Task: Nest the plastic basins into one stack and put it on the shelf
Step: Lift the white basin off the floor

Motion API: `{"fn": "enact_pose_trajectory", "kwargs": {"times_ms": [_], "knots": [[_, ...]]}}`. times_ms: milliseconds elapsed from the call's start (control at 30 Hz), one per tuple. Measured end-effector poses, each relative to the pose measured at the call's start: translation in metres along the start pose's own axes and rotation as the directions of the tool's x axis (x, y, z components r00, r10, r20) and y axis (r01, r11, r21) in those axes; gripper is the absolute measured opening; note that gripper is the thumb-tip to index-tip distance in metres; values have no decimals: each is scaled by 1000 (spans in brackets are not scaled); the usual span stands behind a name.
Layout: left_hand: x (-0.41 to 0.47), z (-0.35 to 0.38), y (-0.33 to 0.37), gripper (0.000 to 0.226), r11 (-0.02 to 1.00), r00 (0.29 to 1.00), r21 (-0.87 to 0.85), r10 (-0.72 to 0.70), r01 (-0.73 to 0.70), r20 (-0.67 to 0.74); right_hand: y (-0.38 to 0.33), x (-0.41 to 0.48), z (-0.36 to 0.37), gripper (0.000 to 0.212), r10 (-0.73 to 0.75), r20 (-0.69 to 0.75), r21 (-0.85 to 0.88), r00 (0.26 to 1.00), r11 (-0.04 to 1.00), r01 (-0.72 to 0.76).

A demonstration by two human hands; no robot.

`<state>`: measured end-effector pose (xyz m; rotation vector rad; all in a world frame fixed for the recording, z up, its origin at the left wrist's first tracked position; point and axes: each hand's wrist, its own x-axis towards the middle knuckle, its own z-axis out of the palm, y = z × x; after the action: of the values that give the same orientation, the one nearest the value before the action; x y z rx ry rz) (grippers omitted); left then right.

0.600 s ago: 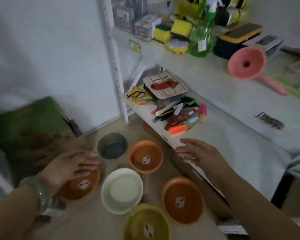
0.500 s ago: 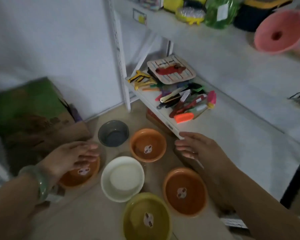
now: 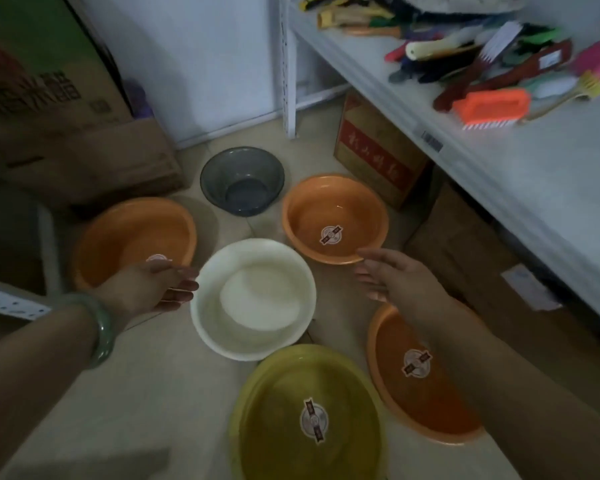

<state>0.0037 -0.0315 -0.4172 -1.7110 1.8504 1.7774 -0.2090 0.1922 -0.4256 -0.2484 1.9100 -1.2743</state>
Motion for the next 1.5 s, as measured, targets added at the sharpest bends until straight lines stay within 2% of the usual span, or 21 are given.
{"fn": "enact_pose_trajectory", "kwargs": {"times_ms": [100,300,433,533,633,767,967,1200,1300,1433,1500], "knots": [[45,12,-38,16,1000,999,19,-5,6,-45,44,40,19,22,5,6,-14,1000,1000,-5],[125,31,-103,19,994,991,113,10,5,-131,121,113,49,22,26,29,-76,999,997,-24],[162,33,-139,35,957,968,287,40,34,-247,161,148,66,40,35,30,-143,999,989,-30],[178,39,-160,51,940,958,336,36,65,-285,182,168,80,57,77,-26,-197,997,977,-81],[188,45,-173,54,943,963,311,-34,121,-269,199,182,93,63,149,2,-149,989,978,-147],[198,51,-181,41,938,965,336,5,87,-264,214,185,106,35,145,35,-89,989,986,-141],[197,62,-182,48,973,982,186,-108,137,-157,225,177,95,50,163,-45,-153,986,974,-168],[182,76,-196,50,975,991,188,-110,122,-77,244,145,75,52,169,-51,-259,984,949,-177],[179,79,-198,53,986,991,150,-56,74,-125,250,138,72,53,163,-62,-148,985,974,-170],[180,75,-198,56,999,979,53,9,2,-202,247,133,72,64,166,17,229,986,959,-165],[179,74,-199,61,999,981,34,15,-9,-193,244,127,73,67,148,50,267,988,951,-156]]}}
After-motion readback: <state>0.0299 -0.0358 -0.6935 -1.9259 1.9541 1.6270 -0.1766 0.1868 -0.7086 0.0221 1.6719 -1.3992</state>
